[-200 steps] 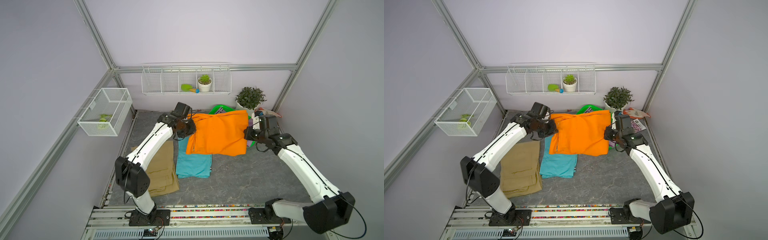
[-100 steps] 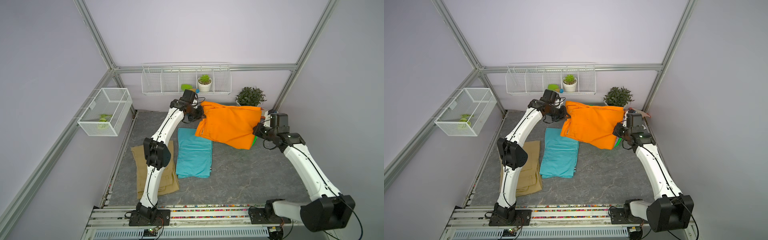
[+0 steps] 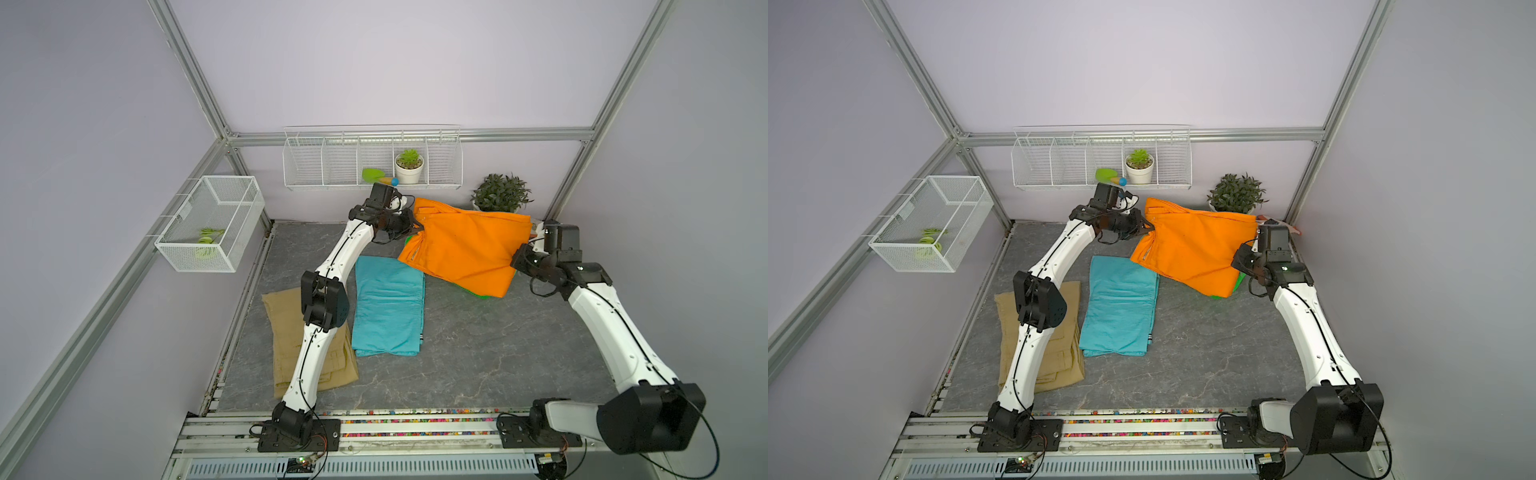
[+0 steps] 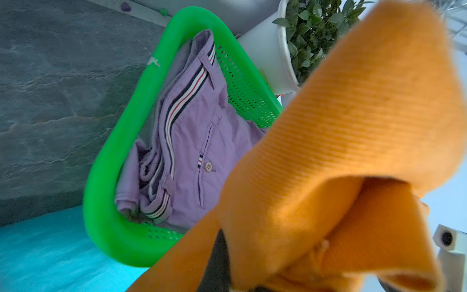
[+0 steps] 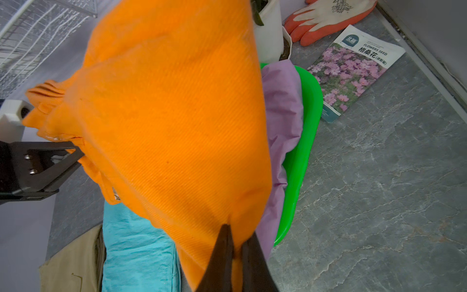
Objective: Put the folded long pants in the basket
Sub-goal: Place the long pant in the basket.
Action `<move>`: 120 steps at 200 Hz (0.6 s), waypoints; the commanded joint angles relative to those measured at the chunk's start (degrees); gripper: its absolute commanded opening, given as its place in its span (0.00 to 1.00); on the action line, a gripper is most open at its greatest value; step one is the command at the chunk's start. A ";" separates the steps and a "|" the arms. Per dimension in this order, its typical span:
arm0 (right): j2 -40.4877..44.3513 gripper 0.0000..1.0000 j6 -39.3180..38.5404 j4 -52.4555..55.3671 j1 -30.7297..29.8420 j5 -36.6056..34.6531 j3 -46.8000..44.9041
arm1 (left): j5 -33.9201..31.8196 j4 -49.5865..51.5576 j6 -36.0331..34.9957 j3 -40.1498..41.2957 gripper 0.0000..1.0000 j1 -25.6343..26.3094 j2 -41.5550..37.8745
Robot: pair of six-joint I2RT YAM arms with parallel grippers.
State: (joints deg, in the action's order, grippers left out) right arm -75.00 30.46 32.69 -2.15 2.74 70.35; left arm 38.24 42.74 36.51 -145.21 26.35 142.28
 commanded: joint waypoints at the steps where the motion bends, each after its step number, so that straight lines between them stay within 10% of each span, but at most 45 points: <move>1: -0.85 0.00 0.04 1.82 1.06 -4.81 0.55 | 1.22 -12.75 3.76 -3.71 0.00 -1.83 1.39; 107: -9.93 0.00 1.95 -6.87 3.78 -4.35 -3.74 | 1.10 -23.76 9.84 -7.11 0.00 -2.46 10.12; 120: -10.70 0.00 2.82 -8.23 4.28 -4.40 -4.30 | 0.70 -24.47 9.86 -7.12 0.18 -2.53 10.12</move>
State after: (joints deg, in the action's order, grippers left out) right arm -84.44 31.57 25.87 0.56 0.36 68.12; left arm 42.37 27.66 43.99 -149.49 26.37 153.03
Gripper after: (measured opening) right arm 0.108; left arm 0.118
